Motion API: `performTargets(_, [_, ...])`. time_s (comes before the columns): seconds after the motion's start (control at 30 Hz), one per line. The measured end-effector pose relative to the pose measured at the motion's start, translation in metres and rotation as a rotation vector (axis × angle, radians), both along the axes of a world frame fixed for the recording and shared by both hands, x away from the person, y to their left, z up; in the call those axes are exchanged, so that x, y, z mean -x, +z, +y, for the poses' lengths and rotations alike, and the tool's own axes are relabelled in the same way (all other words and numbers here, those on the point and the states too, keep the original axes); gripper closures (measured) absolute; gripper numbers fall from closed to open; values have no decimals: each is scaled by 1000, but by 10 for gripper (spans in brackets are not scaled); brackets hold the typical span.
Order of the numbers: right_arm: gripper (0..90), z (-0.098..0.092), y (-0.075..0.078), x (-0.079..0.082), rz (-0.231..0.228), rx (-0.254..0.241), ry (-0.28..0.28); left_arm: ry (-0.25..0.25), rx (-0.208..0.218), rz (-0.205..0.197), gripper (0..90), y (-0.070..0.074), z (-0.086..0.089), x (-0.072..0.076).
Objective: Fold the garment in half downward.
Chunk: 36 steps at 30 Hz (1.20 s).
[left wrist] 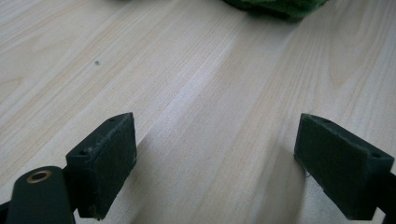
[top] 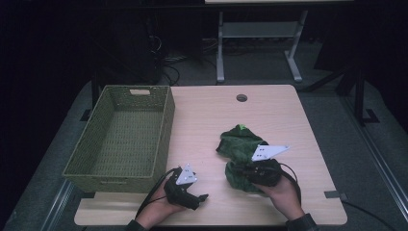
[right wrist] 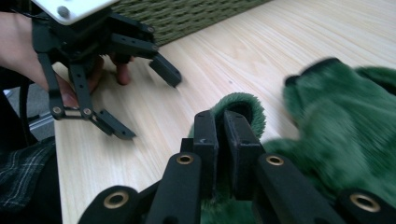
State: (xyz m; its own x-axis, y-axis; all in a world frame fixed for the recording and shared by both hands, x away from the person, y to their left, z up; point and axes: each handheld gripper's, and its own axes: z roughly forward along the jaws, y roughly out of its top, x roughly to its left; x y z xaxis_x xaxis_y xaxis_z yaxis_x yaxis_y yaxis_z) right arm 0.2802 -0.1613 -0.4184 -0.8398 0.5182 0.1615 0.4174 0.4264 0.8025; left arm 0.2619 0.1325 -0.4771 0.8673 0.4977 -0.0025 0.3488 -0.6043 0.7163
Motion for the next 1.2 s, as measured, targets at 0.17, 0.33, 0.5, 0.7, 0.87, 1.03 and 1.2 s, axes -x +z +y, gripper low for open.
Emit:
performTargets(0.17, [834,-13,-2,1,-7,17,-37,-2,0,1,122,0,0,0])
performTargets(0.33, [807,-30,-12,2,27,49,-78,-1,1,2,122,0,0,0])
performTargets(0.5, [758,-42,-15,3,36,100,-133,-2,-1,1,122,0,0,0])
performTargets(0.7, [784,-57,-4,5,17,59,-183,-3,3,1,123,0,-1,0])
performTargets(0.87, [846,-41,-3,-4,11,55,-138,-6,1,3,123,0,-1,-1])
performTargets(1.03, [847,-28,-24,-16,61,125,-121,-6,1,3,122,0,-1,-1])
performTargets(1.2, [843,-20,-34,-20,70,186,-118,-7,2,3,123,0,-1,-1])
